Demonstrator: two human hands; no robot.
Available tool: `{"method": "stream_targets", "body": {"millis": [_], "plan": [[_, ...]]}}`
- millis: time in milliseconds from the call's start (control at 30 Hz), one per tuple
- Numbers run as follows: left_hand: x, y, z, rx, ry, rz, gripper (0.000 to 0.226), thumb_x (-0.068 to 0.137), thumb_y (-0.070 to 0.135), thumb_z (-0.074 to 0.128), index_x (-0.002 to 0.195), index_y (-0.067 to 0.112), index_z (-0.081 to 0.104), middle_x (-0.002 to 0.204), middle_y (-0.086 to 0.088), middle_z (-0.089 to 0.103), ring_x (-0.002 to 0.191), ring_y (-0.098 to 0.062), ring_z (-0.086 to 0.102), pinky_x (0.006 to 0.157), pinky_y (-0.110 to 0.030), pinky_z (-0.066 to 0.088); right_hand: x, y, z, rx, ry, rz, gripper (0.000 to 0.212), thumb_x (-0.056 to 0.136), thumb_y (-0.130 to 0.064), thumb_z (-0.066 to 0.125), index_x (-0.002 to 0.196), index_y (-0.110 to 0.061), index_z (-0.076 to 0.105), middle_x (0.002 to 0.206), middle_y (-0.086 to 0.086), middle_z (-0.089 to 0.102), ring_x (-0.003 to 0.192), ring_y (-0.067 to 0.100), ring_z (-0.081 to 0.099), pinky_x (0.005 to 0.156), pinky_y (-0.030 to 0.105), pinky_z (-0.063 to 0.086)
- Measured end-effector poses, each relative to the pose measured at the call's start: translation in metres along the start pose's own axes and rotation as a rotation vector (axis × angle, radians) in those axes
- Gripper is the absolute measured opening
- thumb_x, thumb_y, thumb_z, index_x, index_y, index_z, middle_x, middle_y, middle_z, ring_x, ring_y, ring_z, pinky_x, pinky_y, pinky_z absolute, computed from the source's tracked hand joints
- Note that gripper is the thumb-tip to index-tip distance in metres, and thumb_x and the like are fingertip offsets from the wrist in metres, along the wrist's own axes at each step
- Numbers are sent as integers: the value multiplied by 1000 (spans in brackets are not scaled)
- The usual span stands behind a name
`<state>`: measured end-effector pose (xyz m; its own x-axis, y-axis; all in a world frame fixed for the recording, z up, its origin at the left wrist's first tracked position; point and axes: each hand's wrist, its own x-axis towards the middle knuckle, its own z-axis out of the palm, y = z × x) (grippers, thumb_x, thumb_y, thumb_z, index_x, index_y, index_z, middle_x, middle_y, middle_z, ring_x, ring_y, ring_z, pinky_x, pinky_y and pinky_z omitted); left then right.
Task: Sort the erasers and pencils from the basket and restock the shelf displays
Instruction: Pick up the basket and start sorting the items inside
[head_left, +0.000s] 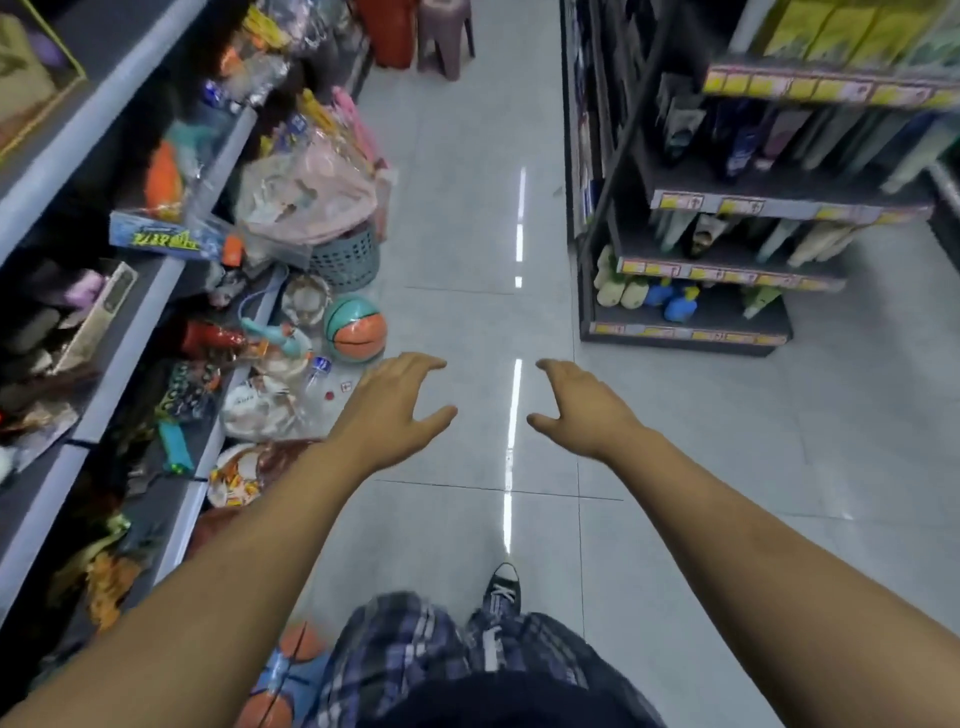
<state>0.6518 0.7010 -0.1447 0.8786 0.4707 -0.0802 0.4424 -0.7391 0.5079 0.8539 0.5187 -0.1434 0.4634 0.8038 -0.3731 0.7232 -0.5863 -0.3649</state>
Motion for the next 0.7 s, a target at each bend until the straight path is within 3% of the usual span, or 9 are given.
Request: {"method": "stream_targets", "body": {"millis": [367, 467, 700], "plan": [[315, -87, -26, -71, 4, -21, 60, 93, 49, 64, 145, 26, 47, 145, 6, 49, 134, -19, 45, 113, -37, 33, 311, 29, -125, -18, 19, 12, 77, 95, -42, 63, 157, -18, 25, 160, 5, 31, 141, 27, 39, 113, 42, 38], [405, -120, -56, -55, -28, -33, 60, 93, 49, 65, 145, 25, 48, 146, 6, 49, 135, -19, 44, 112, -35, 28, 400, 30, -170, 5, 37, 57, 77, 94, -42, 64, 156, -17, 25, 160, 6, 32, 141, 28, 39, 113, 44, 38], [608, -165, -134, -8, -105, 12, 70, 84, 64, 50, 143, 26, 48, 142, 6, 51, 133, -20, 45, 114, -41, 35, 578, 29, -265, 59, 76, 89, 75, 96, -39, 63, 156, -16, 25, 159, 6, 33, 138, 29, 42, 111, 42, 41]]}}
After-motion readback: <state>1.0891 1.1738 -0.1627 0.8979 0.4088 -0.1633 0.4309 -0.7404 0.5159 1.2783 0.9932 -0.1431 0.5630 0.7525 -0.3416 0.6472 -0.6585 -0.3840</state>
